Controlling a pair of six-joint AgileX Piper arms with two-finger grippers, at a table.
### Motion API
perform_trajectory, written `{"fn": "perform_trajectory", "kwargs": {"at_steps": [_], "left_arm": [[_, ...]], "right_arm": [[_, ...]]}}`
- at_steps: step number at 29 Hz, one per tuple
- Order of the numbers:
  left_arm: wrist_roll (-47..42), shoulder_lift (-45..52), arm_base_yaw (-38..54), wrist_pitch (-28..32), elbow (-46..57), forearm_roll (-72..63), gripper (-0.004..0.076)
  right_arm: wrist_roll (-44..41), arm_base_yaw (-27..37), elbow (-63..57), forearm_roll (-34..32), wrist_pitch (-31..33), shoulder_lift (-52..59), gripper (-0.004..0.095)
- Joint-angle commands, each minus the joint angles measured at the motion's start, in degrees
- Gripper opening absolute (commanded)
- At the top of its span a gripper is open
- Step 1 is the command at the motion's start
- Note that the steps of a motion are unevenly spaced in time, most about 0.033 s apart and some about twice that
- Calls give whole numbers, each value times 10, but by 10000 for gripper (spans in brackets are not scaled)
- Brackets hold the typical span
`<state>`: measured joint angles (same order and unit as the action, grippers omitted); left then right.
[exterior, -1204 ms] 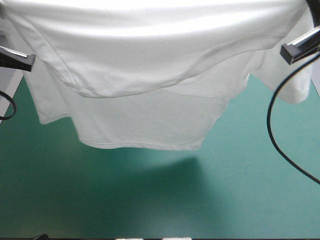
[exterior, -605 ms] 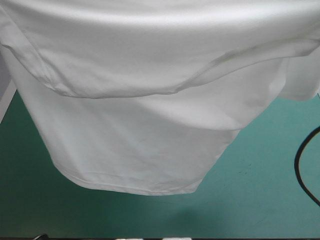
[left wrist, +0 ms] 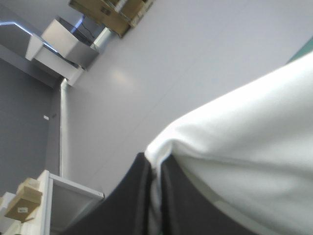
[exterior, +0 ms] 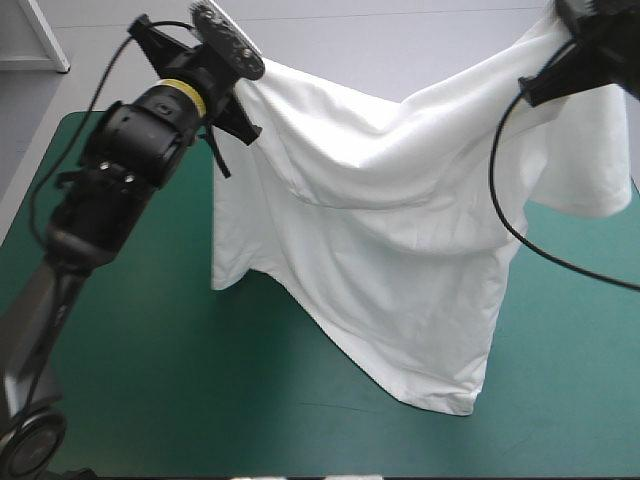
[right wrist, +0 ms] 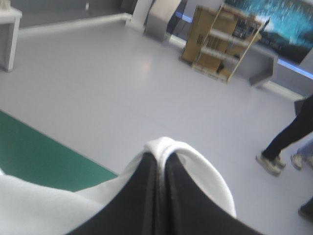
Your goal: Fold the cloth
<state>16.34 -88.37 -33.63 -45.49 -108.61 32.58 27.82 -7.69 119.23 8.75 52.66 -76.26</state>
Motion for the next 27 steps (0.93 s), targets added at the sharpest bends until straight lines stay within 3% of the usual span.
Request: {"fn": "perform_trajectory", "kwargs": {"at_steps": [1,5,11,15,24,27], "left_arm": [[-29,-64,53,94,-7,-31,19],[-24,-141,115,159,-7,-129,19],[-18,-248,152,225,-7,-162,19],[-3,-305,164,263,-7,-197,19],[6,-353,179,238,-7,-268,20],[6,-351,179,230,-8,-274,71]], "right_arm": [[-5,3,-22,-20,-67,-70,-12],[-5,9,-26,-22,-121,-155,-17],[2,41,-26,21,-208,-295,-17],[13,55,-15,32,-222,-368,-17],[21,58,-10,38,-215,-422,-6],[21,58,-10,45,-216,-420,141]]}}
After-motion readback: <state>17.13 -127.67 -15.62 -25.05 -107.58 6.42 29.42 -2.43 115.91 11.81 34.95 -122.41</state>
